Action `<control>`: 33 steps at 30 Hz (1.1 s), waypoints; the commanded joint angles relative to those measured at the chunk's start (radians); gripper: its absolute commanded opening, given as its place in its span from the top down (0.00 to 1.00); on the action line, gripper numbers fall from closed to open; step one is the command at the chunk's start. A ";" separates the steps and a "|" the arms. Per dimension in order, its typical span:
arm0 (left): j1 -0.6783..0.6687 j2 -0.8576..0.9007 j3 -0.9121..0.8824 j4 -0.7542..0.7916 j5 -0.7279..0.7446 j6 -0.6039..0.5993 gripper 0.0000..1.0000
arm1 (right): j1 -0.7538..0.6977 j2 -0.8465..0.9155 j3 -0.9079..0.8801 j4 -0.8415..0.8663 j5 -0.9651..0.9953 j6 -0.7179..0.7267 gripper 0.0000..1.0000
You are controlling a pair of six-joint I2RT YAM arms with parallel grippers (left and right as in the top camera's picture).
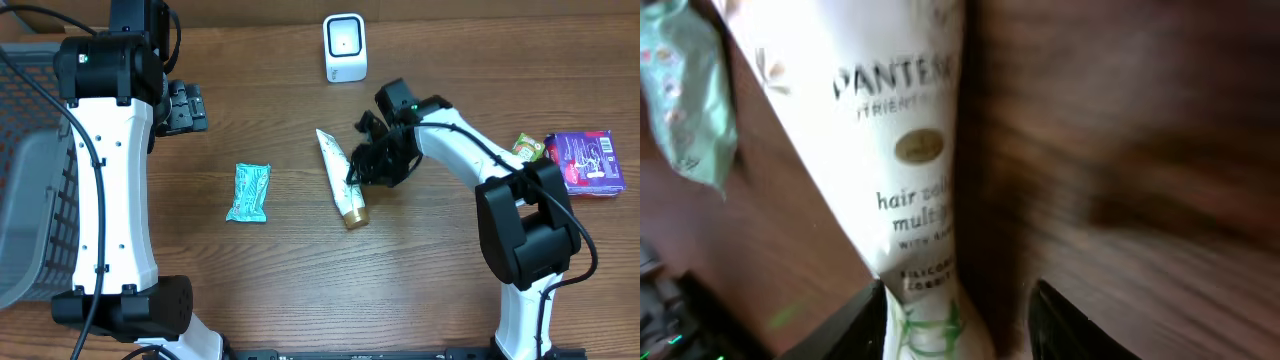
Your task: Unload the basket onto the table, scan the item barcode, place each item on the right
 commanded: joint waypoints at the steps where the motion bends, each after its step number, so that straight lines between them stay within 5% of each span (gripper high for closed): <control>1: 0.000 -0.015 0.015 0.002 -0.006 0.011 0.00 | -0.004 -0.004 0.059 -0.042 0.166 -0.051 0.54; 12: 0.000 -0.015 0.015 0.002 -0.006 0.011 0.00 | 0.083 -0.006 0.213 -0.193 0.305 -0.134 0.48; 21: 0.000 -0.015 0.015 0.002 -0.006 0.011 0.00 | 0.321 -0.002 0.225 -0.160 0.669 -0.134 0.12; 33: 0.000 -0.015 0.015 0.002 -0.006 0.011 0.00 | 0.377 0.084 0.158 -0.048 0.841 -0.133 0.13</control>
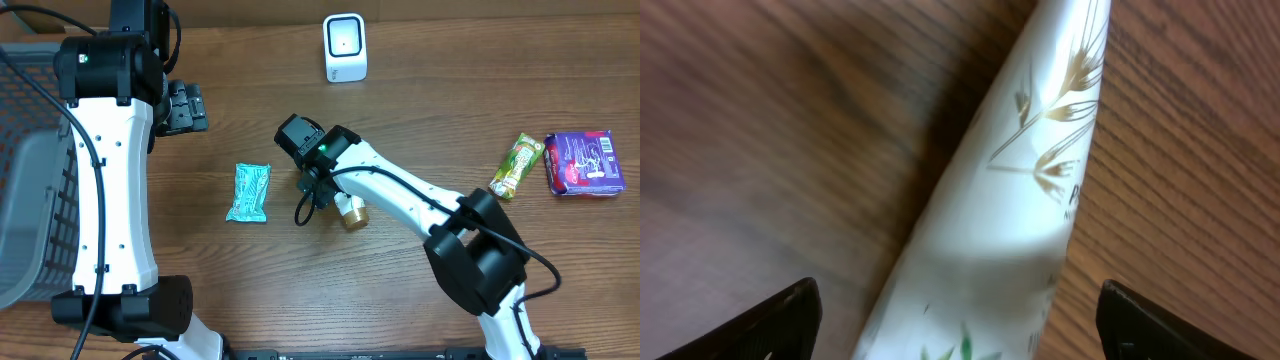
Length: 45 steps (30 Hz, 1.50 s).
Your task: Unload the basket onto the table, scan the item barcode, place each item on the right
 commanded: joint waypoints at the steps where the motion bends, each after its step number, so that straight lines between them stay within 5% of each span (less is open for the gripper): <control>1: 0.000 -0.015 0.015 0.002 -0.006 0.011 0.00 | -0.006 0.043 -0.010 0.014 0.047 -0.001 0.15; 5: 0.000 -0.015 0.015 0.002 -0.006 0.011 0.00 | -0.006 0.082 -0.010 0.026 0.047 0.011 0.22; 15: 0.000 -0.015 0.015 0.002 -0.006 0.011 0.00 | -0.021 0.093 0.007 -0.005 0.034 0.067 0.61; 21: 0.000 -0.015 0.015 0.002 -0.006 0.011 0.01 | -0.061 0.087 0.123 -0.131 -0.312 0.058 0.75; 30: 0.000 -0.015 0.015 0.002 -0.006 0.011 0.00 | -0.242 0.080 0.121 -0.159 -0.966 -0.095 0.76; 32: 0.000 -0.015 0.015 0.002 -0.006 0.011 0.01 | -0.272 0.080 0.093 -0.133 -0.975 -0.099 0.75; 38: 0.000 -0.015 0.015 0.002 -0.006 0.011 0.00 | -0.322 0.080 0.036 -0.076 -0.885 -0.098 0.38; 45: 0.000 -0.015 0.015 0.002 -0.006 0.011 0.00 | -0.357 0.078 0.077 -0.092 -0.725 -0.091 0.36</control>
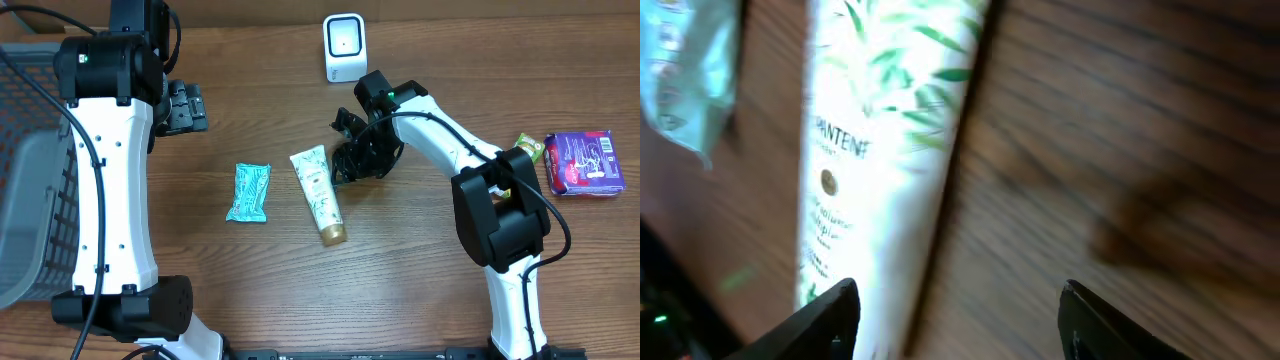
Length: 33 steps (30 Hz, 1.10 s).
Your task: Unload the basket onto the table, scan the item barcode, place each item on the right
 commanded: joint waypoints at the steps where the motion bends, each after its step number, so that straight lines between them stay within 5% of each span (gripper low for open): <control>1: 0.000 -0.015 0.015 0.002 -0.006 0.011 0.01 | -0.022 -0.014 0.055 -0.024 0.076 -0.006 0.36; 10: 0.000 -0.015 0.015 0.002 -0.006 0.011 0.01 | 0.084 -0.047 0.174 -0.076 0.211 0.017 0.36; 21: 0.000 -0.015 0.015 0.002 -0.006 0.011 0.00 | 0.443 -0.011 0.142 -0.083 0.817 0.230 0.44; 33: 0.000 -0.015 0.015 0.002 -0.006 0.011 0.00 | 0.553 0.050 0.073 -0.035 1.030 0.262 0.35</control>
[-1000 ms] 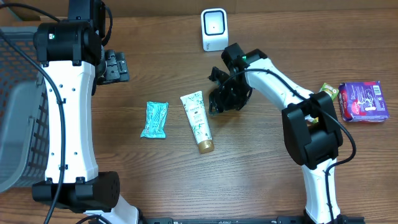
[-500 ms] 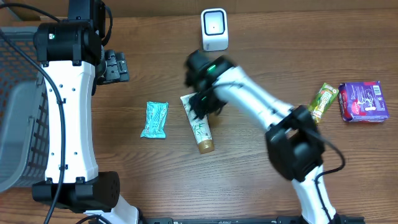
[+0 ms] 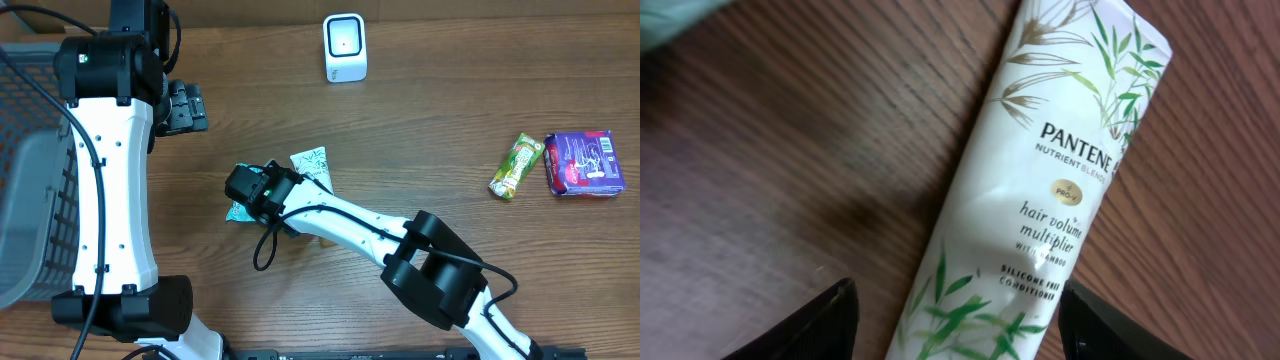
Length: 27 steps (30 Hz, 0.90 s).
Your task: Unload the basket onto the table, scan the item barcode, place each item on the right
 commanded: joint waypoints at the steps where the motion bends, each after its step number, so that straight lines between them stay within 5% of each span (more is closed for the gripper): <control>1: 0.000 -0.015 0.015 0.002 -0.006 0.011 0.00 | -0.002 0.045 -0.008 0.003 0.091 0.019 0.35; 17: 0.000 -0.015 0.015 0.002 -0.006 0.011 0.00 | -0.010 0.069 -0.076 -0.001 0.109 0.068 0.73; 22: 0.000 -0.015 0.015 0.002 -0.006 0.011 0.00 | -0.004 0.069 -0.075 -0.027 0.104 0.067 0.74; 27: 0.000 -0.015 0.015 0.002 -0.006 0.011 0.00 | 0.004 0.066 -0.060 -0.057 0.025 0.064 0.96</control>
